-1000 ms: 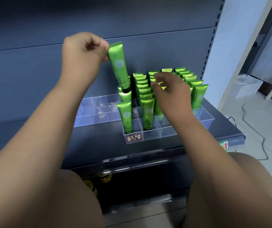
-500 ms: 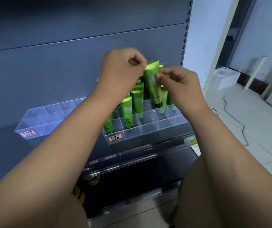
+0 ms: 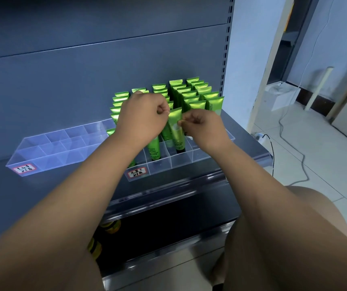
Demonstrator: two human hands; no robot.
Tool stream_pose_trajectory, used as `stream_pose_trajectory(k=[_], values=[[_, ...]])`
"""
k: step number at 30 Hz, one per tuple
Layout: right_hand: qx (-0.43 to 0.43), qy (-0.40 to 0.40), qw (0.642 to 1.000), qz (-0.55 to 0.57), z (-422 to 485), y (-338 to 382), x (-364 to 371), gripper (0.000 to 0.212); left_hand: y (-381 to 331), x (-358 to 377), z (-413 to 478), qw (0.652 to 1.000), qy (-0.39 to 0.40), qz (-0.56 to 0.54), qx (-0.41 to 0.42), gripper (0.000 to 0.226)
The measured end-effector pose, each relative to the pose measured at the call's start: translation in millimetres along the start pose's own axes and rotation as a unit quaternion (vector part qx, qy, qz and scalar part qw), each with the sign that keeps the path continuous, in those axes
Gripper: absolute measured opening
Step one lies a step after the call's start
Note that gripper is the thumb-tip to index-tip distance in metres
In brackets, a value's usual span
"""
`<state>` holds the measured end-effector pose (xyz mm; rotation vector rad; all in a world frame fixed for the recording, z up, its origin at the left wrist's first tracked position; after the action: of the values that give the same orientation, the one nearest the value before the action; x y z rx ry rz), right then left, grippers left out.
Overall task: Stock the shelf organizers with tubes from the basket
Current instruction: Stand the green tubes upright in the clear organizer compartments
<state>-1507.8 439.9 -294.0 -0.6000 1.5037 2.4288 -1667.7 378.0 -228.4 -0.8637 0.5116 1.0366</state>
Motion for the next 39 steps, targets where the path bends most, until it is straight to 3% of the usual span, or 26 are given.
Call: stream_pose_trajectory(k=[14,18,21,23,26,28,34,39], values=[[-0.010,-0.002,0.998,-0.068,-5.1,-1.2,9.4,0.008,13.0,11.3,-6.1,1.000,0.002,0.030,0.010,0.008],[-0.016,-0.021,0.992,-0.124,-9.0,5.8,2.4,0.024,9.3,6.2,-9.1,0.999,0.014,0.044,0.002,0.013],[-0.055,-0.066,0.970,-0.228,-21.0,17.5,-1.2,0.025,7.0,-3.6,-21.0,0.997,-0.012,0.070,0.000,0.028],[-0.095,-0.132,0.934,-0.319,-35.3,33.1,-1.7,0.027,8.8,-13.6,-35.2,0.995,-0.033,0.099,-0.008,0.035],[-0.148,-0.206,0.900,-0.354,-59.2,62.5,7.1,0.031,15.7,-31.6,-64.8,0.989,-0.050,0.131,-0.039,0.044],[-0.180,-0.184,0.907,-0.334,-68.3,77.6,22.6,0.036,22.4,-46.0,-87.4,0.986,-0.048,0.153,-0.055,0.047],[-0.274,0.004,0.937,-0.217,-107.9,149.9,98.2,0.052,56.7,-124.4,-185.9,0.955,-0.098,0.224,-0.167,0.059],[-0.361,0.134,0.910,-0.155,-177.0,246.5,191.0,0.063,92.3,-215.6,-298.8,0.899,-0.159,0.306,-0.272,0.067]])
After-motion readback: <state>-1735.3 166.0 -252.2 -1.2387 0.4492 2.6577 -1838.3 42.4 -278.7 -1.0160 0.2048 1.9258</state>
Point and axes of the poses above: each hand's wrist, its own z-axis towards the middle knuckle, its own x-axis out of the palm, y = z × x, the point moved 4 cm from there along z, towards the middle knuckle, and after that the axes turned 4 degrees about -z, right-handed, at the moved point
